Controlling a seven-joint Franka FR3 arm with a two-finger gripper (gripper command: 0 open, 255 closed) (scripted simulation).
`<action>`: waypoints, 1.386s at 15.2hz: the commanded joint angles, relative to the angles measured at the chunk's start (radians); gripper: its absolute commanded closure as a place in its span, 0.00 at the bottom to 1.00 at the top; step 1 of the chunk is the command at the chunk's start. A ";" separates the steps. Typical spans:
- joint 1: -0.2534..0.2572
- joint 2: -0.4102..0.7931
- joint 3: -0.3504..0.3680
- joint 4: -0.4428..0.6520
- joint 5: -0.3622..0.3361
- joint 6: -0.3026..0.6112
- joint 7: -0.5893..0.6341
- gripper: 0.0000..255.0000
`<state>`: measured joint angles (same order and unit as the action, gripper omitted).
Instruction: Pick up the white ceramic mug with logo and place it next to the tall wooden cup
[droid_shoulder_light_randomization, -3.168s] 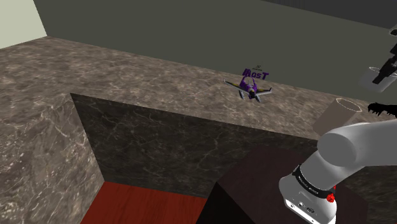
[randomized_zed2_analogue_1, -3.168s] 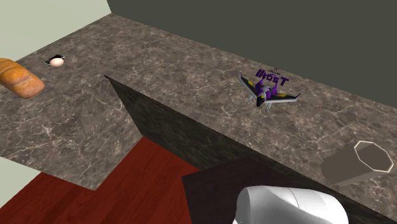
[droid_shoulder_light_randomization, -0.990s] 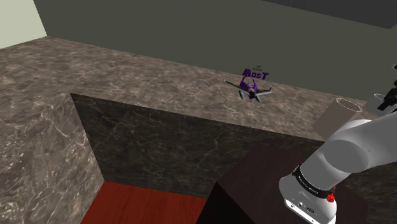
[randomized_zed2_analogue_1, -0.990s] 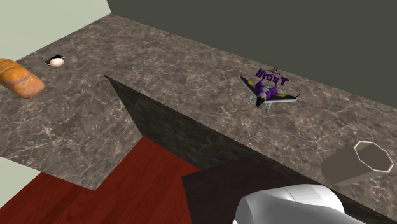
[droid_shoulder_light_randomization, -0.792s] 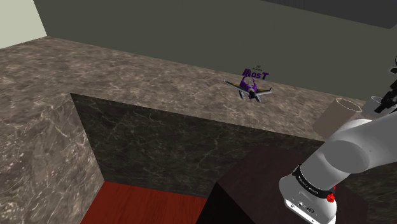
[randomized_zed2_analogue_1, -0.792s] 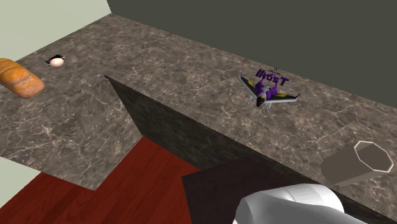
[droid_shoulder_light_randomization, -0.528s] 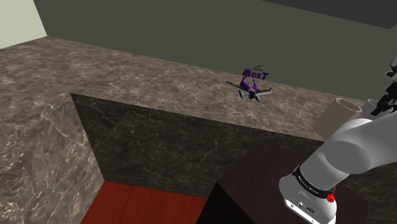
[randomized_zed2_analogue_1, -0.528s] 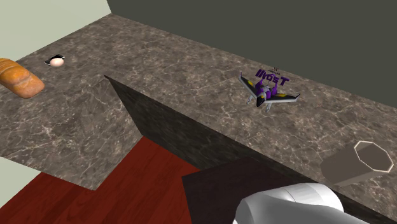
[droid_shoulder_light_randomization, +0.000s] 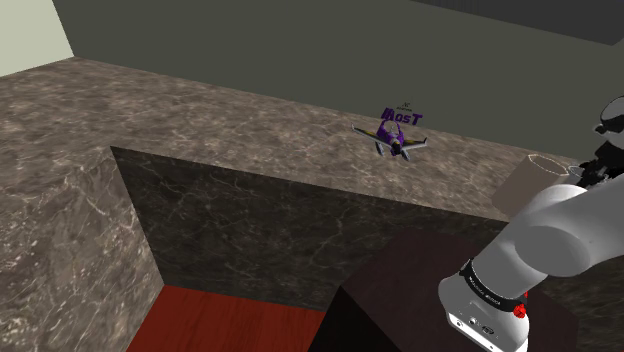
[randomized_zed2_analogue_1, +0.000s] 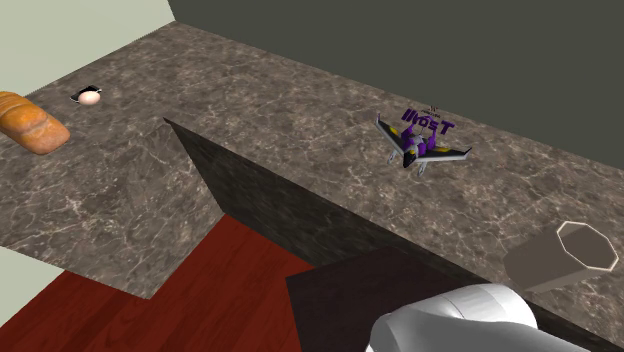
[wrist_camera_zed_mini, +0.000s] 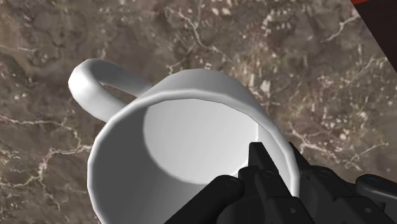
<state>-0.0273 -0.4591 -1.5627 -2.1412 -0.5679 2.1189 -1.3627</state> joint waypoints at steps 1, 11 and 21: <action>0.019 -0.002 -0.030 -0.015 -0.012 0.025 0.006 1.00; 0.102 -0.018 -0.136 -0.045 -0.056 0.093 0.033 1.00; 0.102 -0.018 -0.136 -0.045 -0.056 0.093 0.033 0.00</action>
<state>0.0746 -0.4767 -1.6988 -2.1863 -0.6240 2.2118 -1.3297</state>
